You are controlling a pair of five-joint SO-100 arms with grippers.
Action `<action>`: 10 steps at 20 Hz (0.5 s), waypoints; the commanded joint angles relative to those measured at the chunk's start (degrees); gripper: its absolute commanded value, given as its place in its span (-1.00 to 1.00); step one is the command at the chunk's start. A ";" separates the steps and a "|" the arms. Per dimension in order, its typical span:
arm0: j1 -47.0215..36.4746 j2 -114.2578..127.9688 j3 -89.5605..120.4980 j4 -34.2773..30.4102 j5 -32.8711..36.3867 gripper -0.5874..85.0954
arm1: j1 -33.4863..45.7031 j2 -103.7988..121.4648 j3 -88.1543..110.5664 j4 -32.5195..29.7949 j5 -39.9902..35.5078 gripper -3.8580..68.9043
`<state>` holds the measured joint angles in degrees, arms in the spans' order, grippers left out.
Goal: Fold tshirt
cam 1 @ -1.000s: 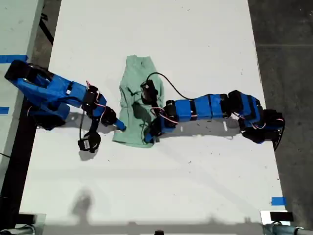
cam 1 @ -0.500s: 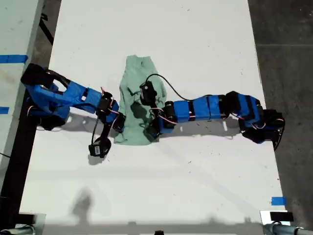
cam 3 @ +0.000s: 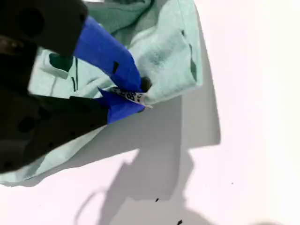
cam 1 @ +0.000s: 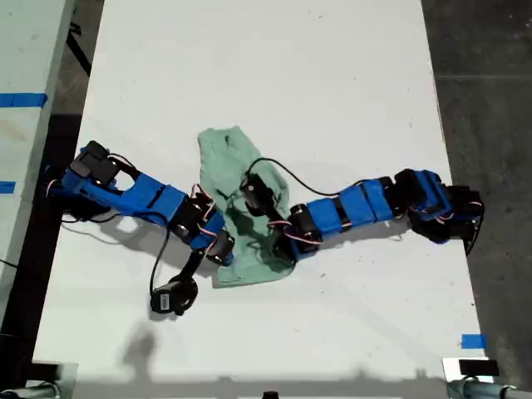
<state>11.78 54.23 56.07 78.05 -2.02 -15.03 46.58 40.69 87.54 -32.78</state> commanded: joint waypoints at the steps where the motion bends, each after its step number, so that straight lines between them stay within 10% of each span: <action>1: 1.67 4.39 -3.87 0.18 -0.97 -0.98 | -3.16 9.93 -2.46 2.99 1.05 -0.87; 10: -6.94 13.36 -1.58 6.06 3.87 -0.98 | 13.18 12.83 -2.20 -1.76 -13.80 -0.88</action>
<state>9.23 58.62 55.55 81.04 0.62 -6.06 51.77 40.69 87.80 -43.33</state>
